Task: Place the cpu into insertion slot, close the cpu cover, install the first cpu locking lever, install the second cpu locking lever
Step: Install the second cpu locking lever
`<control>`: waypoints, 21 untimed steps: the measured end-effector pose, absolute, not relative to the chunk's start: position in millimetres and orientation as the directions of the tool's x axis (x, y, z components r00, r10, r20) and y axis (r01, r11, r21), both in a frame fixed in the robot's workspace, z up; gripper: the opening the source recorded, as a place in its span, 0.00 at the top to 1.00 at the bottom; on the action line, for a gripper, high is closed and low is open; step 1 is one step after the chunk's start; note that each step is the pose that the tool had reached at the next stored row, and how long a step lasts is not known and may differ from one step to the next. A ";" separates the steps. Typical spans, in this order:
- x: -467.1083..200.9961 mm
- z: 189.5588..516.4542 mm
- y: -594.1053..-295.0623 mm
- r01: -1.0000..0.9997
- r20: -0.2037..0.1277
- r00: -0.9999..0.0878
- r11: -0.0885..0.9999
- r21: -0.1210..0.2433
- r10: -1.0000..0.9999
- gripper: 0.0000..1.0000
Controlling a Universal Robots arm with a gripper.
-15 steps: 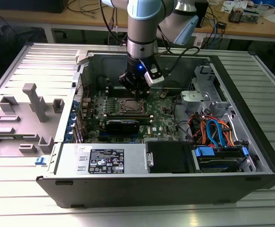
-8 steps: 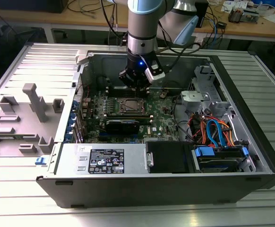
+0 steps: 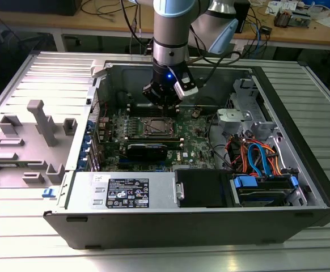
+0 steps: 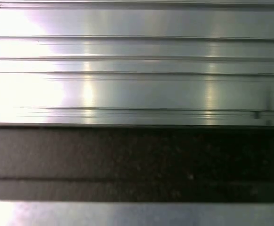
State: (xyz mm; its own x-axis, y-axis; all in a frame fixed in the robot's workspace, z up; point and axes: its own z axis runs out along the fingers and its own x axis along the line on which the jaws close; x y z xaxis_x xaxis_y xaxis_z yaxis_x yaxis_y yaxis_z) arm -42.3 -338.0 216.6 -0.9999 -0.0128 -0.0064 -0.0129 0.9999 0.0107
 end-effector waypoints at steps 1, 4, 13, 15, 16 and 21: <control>-42.3 216.6 -338.5 -0.013 -0.006 -1.000 1.000 0.011 -0.013 0.89; -42.3 216.5 -340.4 -0.013 -0.006 -1.000 1.000 0.011 -0.013 0.89; -42.3 216.5 -342.4 -0.013 -0.006 -1.000 1.000 0.011 -0.013 0.89; -42.3 216.5 -342.5 -0.013 -0.006 -1.000 1.000 0.011 -0.013 0.89; -42.3 216.5 -342.5 -0.013 -0.006 -1.000 1.000 0.011 -0.013 0.89; -41.9 221.6 -342.6 -0.013 -0.006 -1.000 1.000 0.011 -0.013 0.89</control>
State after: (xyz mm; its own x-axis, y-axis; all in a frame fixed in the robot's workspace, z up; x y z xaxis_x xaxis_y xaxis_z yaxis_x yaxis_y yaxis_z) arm -41.9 -342.6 221.6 -0.9999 -0.0127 -0.0063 -0.0127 0.9999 0.0106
